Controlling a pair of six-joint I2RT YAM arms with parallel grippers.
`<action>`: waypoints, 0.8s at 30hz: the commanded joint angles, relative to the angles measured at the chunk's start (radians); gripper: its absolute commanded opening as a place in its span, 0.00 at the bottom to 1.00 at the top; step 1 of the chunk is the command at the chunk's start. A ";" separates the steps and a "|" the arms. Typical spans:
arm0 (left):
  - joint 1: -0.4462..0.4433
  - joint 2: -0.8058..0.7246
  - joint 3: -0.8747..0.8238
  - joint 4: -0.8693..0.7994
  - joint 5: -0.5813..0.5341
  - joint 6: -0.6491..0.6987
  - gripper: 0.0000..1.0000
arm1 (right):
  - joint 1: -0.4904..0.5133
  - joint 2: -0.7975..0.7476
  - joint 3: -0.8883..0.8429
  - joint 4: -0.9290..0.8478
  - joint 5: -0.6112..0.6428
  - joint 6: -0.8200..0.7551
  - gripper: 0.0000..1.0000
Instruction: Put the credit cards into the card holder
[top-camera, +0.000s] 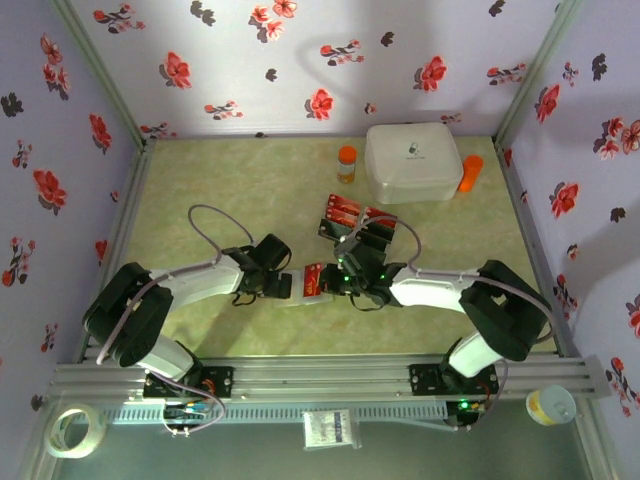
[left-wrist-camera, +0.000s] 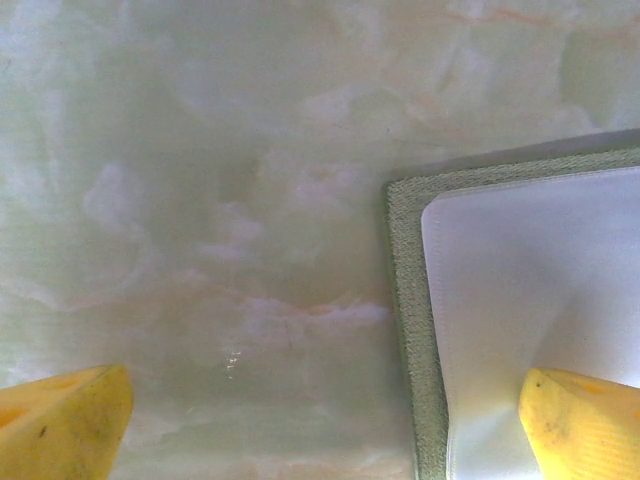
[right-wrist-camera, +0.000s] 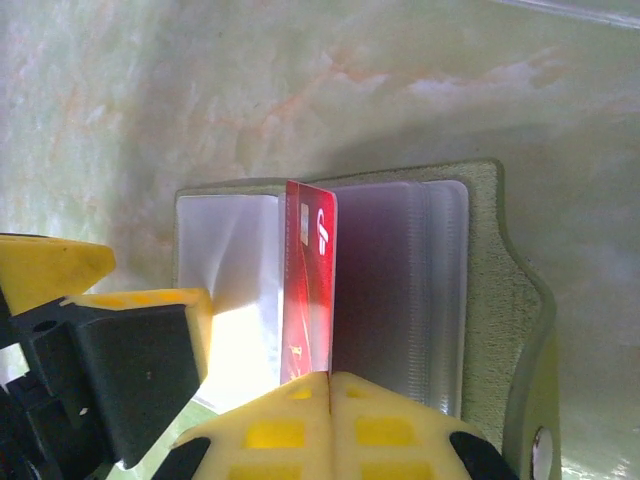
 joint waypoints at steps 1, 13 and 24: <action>0.016 0.014 -0.026 -0.026 -0.032 0.001 1.00 | -0.007 -0.025 -0.020 0.045 0.012 0.019 0.00; 0.016 -0.019 -0.052 -0.026 -0.026 -0.013 1.00 | -0.007 0.017 -0.021 0.220 -0.053 0.071 0.00; 0.016 -0.020 -0.052 -0.025 -0.025 -0.011 1.00 | -0.007 0.046 -0.070 0.276 -0.036 0.093 0.00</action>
